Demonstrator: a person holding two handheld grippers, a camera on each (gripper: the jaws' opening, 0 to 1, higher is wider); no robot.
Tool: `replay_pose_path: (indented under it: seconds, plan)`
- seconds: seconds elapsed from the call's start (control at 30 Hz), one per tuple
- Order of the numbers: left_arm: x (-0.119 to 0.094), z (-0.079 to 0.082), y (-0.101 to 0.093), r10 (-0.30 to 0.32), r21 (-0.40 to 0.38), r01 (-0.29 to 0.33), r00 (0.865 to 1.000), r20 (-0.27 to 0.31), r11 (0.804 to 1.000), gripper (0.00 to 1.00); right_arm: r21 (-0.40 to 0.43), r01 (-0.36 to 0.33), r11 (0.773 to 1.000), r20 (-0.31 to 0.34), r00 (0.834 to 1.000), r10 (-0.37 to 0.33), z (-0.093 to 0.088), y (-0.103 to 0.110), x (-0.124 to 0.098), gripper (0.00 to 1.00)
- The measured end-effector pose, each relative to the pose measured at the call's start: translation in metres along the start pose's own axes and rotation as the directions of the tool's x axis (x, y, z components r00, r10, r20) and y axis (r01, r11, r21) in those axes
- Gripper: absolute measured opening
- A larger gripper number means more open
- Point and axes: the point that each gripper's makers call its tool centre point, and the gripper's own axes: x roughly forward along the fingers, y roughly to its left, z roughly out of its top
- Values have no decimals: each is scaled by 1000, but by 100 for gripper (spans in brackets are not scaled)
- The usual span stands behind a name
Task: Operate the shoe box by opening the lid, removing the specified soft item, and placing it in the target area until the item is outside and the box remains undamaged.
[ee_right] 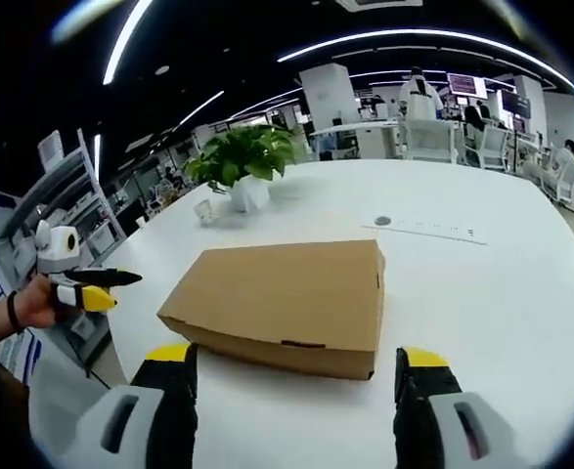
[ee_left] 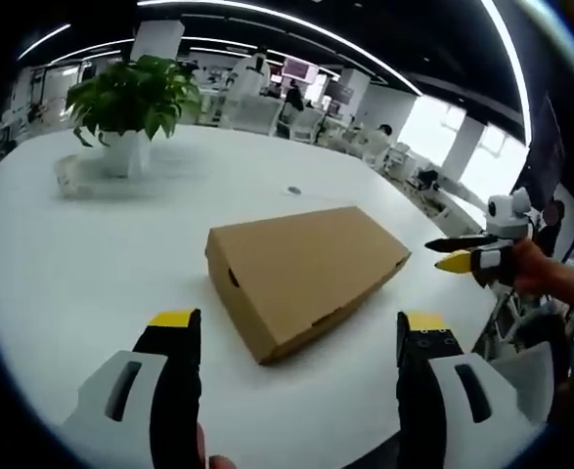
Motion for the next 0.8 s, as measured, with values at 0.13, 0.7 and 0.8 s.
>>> replay_pose_path:
  seconds: [0.13, 0.7, 0.8]
  plan:
    - [12, 0, 3, -5, -4, 5, 1000, -12, 1000, 82, 12, 3, 1000, -11, 1000, -3, 4, -6, 11, 81]
    - [50, -13, 24, 11, -77, -17, 996, -86, 997, 79, 84, -19, 996, -63, 998, 25, 0, -24, 53, 79]
    - [56, -14, 25, 6, -82, -14, 996, -94, 997, 79, 96, -22, 995, -71, 997, 29, -1, -28, 57, 79]
